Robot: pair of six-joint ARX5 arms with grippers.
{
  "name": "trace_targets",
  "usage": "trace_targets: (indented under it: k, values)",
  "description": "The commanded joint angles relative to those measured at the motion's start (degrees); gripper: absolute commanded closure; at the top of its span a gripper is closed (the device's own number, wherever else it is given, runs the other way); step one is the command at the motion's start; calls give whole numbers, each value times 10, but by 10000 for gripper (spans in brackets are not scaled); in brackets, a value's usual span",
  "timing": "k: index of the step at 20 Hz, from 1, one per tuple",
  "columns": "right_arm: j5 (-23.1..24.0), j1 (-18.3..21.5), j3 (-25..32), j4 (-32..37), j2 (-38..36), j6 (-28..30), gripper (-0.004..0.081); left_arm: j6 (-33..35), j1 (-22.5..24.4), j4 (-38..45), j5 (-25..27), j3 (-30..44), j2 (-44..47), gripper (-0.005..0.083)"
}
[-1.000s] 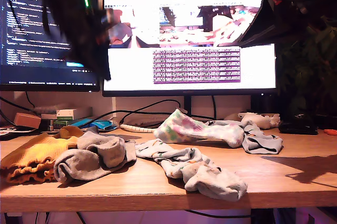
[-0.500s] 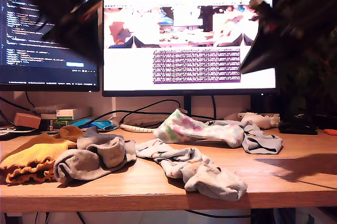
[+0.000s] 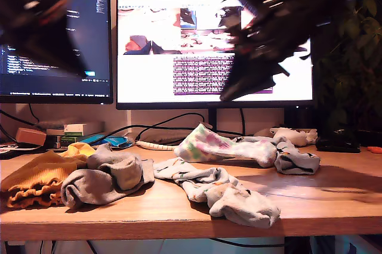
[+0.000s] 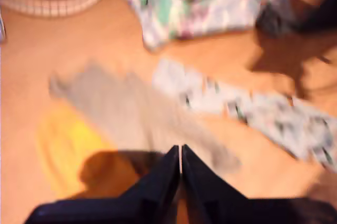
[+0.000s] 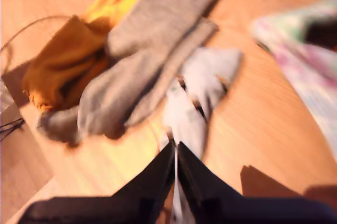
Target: Pair up the socks based on colour and pattern, by placing them on top of one another
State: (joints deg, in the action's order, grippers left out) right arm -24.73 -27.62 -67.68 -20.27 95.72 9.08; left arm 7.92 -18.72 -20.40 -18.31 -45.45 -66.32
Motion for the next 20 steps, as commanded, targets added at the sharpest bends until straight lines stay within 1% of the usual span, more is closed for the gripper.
trace_targets:
  k: [1,2,3,5,6,9,12,15,20]
  values:
    - [13,-10,-36,-2,37,3,766,-7,-2,-3,0,8,9,796]
    - [26,-15,-60,-7,61,2,729,-7,-2,-7,0,8,11,796]
    - [37,-17,-82,-12,85,-1,673,-19,-2,-11,-1,8,11,796]
    - [38,-17,-128,-43,135,-3,572,-26,-3,-22,-5,8,11,796]
    - [38,-17,-149,-62,155,-6,547,-26,-6,-24,-5,8,11,796]
    - [42,-17,-205,-97,210,-7,515,-26,-13,-23,-5,8,11,796]
    - [41,-17,-245,-125,242,-14,515,-26,-13,-23,-5,8,11,796]
    - [41,-18,-260,-133,266,-16,515,-26,-13,-22,-5,8,11,796]
    - [42,-20,-261,-145,274,-17,499,-35,-13,-20,-5,8,11,796]
